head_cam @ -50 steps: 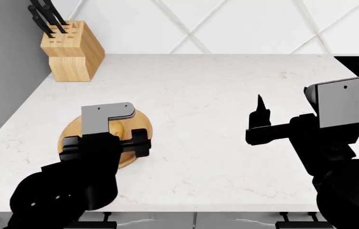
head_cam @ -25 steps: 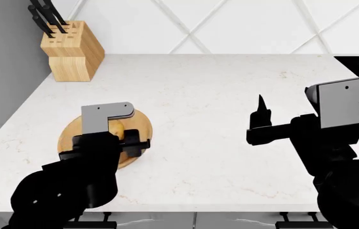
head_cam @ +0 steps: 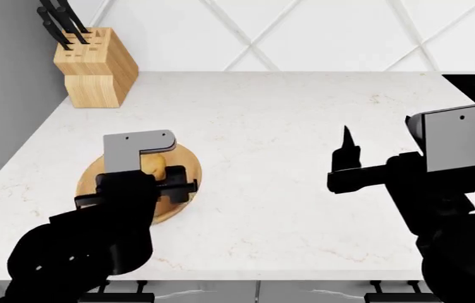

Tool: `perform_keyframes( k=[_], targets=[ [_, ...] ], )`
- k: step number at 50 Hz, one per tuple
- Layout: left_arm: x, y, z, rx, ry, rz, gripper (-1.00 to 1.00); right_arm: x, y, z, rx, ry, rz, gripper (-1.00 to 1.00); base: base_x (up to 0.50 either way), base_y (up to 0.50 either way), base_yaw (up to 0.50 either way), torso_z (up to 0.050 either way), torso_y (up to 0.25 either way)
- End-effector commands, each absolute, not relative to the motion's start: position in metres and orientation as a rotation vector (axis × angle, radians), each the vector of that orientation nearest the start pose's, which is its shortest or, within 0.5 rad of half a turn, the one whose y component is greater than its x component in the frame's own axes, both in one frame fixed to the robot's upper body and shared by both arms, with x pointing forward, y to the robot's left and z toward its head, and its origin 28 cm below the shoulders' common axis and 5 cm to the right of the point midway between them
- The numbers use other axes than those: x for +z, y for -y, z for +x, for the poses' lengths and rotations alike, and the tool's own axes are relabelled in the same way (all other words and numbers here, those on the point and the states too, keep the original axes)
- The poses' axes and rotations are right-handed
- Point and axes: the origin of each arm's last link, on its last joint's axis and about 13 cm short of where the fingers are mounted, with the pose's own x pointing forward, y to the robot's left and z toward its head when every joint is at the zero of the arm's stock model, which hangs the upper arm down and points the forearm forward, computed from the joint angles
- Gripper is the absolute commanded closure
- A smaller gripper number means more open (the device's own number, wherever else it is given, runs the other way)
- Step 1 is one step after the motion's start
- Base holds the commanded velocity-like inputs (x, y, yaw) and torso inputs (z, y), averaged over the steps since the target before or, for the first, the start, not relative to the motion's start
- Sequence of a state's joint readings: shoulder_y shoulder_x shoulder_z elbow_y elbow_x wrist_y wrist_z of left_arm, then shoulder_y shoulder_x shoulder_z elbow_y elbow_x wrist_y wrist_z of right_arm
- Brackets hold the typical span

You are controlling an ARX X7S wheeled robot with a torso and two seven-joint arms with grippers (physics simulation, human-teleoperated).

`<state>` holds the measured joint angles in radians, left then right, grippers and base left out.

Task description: Place the potato on the top rack of the oven.

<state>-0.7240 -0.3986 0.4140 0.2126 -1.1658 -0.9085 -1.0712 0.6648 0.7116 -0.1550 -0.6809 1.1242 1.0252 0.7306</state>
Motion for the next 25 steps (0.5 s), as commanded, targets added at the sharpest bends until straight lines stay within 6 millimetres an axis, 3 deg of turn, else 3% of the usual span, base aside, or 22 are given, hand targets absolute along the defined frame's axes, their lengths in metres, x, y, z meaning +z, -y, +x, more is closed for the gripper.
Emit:
perform_keyframes(
  k=[1,8,25],
  targets=[
    [0.187,-0.183,0.269,0.167,-0.304,-0.032,1.0,0.227,0.14,0.219,0.023,0.03,-0.174,-1.0,0.0,0.0,0.0,0.0,0.0],
    [0.206,-0.185,0.257,0.16,-0.246,-0.045,1.0,0.229,0.14,0.215,0.019,0.037,-0.174,-1.0,0.0,0.0,0.0,0.0,0.0],
    [0.228,-0.184,0.22,0.09,-0.184,-0.056,1.0,0.235,0.138,0.209,0.008,0.079,-0.169,-1.0,0.0,0.0,0.0,0.0,0.0]
  ],
)
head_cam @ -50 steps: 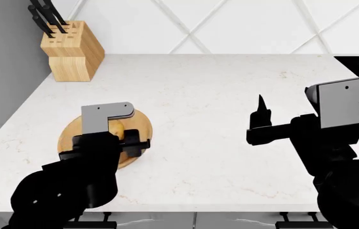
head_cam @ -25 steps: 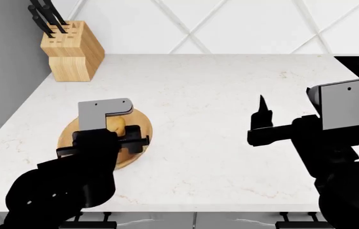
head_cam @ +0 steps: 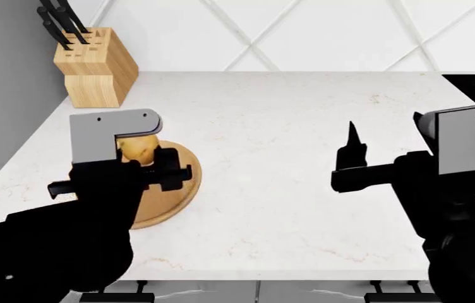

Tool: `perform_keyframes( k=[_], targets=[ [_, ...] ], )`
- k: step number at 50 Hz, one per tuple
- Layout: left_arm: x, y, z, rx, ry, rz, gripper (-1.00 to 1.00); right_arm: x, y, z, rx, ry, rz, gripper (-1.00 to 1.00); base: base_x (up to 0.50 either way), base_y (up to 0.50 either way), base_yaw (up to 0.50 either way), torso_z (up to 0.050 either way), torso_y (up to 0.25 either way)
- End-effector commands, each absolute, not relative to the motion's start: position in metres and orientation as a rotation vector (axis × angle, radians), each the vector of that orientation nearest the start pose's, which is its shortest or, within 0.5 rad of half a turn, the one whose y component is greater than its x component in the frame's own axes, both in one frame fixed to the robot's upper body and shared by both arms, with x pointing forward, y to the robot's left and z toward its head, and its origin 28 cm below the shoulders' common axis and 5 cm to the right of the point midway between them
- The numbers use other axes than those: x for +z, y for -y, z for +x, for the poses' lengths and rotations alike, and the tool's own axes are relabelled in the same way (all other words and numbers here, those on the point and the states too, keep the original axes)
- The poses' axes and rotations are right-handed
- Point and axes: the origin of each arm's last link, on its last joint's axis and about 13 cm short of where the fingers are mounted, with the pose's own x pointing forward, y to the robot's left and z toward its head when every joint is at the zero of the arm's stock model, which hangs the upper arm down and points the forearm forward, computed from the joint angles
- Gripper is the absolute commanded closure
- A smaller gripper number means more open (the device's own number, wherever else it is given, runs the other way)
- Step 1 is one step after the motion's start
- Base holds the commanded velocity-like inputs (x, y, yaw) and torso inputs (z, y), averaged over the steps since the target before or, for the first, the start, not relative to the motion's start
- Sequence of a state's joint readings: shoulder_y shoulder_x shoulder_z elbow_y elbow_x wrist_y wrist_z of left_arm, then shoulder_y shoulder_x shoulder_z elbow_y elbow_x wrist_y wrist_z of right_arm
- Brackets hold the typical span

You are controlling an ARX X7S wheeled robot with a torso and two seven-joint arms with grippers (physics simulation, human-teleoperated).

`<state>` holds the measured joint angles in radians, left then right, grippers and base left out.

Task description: Place the potato on the top rack of the oven.

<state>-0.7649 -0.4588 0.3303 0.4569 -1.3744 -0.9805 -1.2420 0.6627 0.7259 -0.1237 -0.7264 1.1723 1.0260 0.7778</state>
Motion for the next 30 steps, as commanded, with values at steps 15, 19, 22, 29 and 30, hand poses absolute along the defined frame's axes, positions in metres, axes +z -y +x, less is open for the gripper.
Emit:
perform_keyframes(
  k=[15,19,22,29,30],
  targets=[
    [0.228,-0.186,0.206,0.067,-0.167,-0.067,1.0,0.238,0.136,0.205,0.011,0.105,-0.17,-1.0,0.0,0.0,0.0,0.0,0.0],
    [0.228,-0.186,0.204,0.059,-0.16,-0.066,1.0,0.239,0.136,0.204,0.008,0.114,-0.171,-1.0,0.0,0.0,0.0,0.0,0.0],
    [0.229,-0.186,0.202,0.057,-0.153,-0.065,1.0,0.239,0.136,0.203,0.01,0.114,-0.176,-1.0,0.0,0.0,0.0,0.0,0.0],
    [0.229,-0.187,0.2,0.047,-0.144,-0.057,1.0,0.241,0.135,0.2,0.012,0.117,-0.177,-1.0,-0.01,0.0,0.0,0.0,0.0],
    [0.229,-0.186,0.2,0.041,-0.148,-0.059,1.0,0.241,0.135,0.199,0.013,0.115,-0.178,-1.0,-0.13,0.0,0.0,0.0,0.015]
  ],
)
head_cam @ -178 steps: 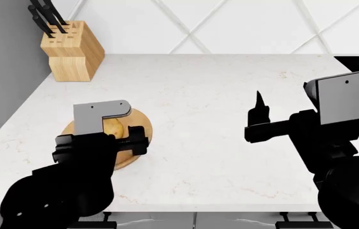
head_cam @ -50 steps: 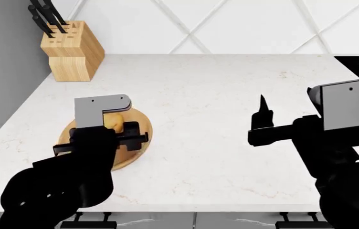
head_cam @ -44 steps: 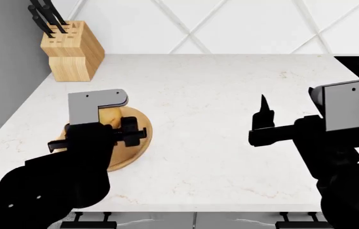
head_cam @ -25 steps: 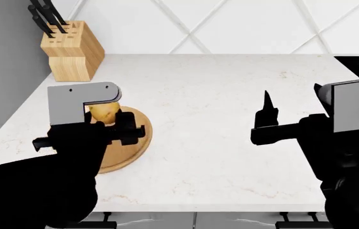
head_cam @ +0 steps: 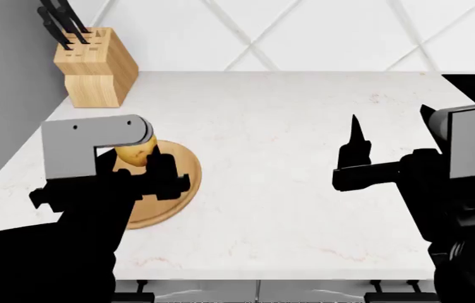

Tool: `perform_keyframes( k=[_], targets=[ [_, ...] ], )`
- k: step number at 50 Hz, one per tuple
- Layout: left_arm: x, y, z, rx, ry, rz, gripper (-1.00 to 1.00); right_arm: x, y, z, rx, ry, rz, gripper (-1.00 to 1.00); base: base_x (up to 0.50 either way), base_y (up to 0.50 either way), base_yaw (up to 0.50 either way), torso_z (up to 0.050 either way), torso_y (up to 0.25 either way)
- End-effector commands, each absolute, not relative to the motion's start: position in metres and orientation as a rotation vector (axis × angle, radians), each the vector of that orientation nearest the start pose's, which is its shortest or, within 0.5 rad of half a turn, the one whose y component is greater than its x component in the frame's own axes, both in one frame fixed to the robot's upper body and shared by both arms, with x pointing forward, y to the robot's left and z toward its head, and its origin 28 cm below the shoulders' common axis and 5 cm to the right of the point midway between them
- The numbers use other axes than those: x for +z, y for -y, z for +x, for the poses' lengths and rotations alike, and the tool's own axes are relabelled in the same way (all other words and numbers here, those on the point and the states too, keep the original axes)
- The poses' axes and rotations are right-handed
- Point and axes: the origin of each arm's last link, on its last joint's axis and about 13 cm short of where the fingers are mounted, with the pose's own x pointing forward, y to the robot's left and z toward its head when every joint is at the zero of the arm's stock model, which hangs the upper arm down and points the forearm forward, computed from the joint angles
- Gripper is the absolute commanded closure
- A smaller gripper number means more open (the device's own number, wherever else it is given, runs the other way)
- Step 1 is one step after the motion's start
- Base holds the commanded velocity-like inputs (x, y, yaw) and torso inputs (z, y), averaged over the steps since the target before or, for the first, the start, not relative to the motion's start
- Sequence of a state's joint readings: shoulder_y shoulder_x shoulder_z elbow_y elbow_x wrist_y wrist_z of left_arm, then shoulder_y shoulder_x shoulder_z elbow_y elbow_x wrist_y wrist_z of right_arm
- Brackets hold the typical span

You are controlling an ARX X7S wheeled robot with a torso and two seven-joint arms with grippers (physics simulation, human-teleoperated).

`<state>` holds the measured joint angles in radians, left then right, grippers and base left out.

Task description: Place the potato on the top rack of the oven.

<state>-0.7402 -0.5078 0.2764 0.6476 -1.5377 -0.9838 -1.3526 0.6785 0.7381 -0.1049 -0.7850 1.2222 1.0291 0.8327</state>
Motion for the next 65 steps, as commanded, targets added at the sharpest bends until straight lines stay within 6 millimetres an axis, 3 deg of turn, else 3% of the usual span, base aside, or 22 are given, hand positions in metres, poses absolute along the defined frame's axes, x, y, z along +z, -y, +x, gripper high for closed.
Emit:
perform_keyframes(
  k=[1,49,65],
  targets=[
    [0.228,-0.186,0.2,0.041,-0.153,-0.061,1.0,0.24,0.135,0.199,0.015,0.113,-0.179,-1.0,-0.16,0.0,0.0,0.0,0.0],
    [0.234,-0.185,0.202,0.018,-0.154,-0.023,1.0,0.249,0.134,0.202,0.036,0.11,-0.195,-1.0,-0.22,0.0,0.0,0.0,0.0],
    [0.253,-0.185,0.205,-0.005,-0.122,0.042,1.0,0.258,0.132,0.206,0.053,0.11,-0.218,-1.0,-0.2,0.0,0.0,0.0,0.0]
  ],
)
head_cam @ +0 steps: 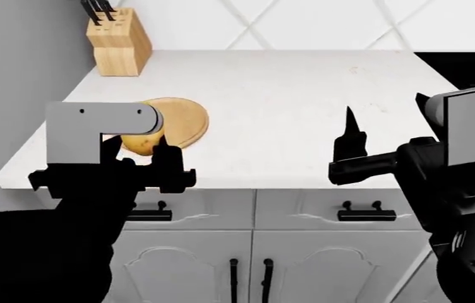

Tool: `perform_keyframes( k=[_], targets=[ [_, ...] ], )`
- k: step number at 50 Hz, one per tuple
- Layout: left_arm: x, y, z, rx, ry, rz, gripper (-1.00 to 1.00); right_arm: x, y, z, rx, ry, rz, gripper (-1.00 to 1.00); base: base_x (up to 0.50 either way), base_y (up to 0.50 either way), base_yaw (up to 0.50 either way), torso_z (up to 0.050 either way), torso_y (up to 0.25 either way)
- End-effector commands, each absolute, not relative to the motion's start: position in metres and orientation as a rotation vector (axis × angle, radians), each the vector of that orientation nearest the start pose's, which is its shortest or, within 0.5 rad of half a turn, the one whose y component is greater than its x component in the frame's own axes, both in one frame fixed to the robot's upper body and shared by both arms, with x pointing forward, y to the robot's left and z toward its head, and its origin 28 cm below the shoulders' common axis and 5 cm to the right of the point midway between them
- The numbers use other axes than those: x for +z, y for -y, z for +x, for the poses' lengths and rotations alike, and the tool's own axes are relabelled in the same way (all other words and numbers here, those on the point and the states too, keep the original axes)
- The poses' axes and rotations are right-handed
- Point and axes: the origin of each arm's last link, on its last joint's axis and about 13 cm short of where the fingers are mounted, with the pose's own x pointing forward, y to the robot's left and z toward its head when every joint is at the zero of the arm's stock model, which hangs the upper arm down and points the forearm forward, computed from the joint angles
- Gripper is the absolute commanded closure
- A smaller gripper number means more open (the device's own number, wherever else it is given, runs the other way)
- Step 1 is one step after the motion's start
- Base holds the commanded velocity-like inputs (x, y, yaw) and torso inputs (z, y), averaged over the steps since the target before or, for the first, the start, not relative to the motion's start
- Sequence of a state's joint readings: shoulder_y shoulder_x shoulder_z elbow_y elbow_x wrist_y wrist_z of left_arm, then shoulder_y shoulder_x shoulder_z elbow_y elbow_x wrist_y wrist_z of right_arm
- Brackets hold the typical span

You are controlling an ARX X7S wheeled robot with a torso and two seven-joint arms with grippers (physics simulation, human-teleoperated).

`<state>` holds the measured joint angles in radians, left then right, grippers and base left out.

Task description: Place the potato on the top rack of the oven.

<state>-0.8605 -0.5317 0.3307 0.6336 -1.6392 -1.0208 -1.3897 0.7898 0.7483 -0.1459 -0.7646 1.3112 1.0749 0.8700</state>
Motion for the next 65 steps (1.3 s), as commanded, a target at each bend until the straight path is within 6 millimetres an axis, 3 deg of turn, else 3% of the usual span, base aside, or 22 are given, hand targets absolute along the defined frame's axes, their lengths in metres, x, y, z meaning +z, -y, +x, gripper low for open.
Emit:
perform_keyframes(
  k=[1,37,65],
  targets=[
    [0.254,-0.185,0.205,-0.004,-0.121,0.042,1.0,0.258,0.132,0.206,0.053,0.11,-0.219,-1.0,-0.18,0.0,0.0,0.0,0.0],
    [0.27,-0.19,0.205,-0.001,-0.078,0.057,1.0,0.273,0.129,0.207,0.052,0.132,-0.247,-1.0,-0.18,0.0,0.0,0.0,0.0],
    [0.277,-0.19,0.206,-0.004,-0.058,0.065,1.0,0.272,0.13,0.206,0.049,0.136,-0.247,-1.0,-0.18,0.0,0.0,0.0,0.0]
  ],
)
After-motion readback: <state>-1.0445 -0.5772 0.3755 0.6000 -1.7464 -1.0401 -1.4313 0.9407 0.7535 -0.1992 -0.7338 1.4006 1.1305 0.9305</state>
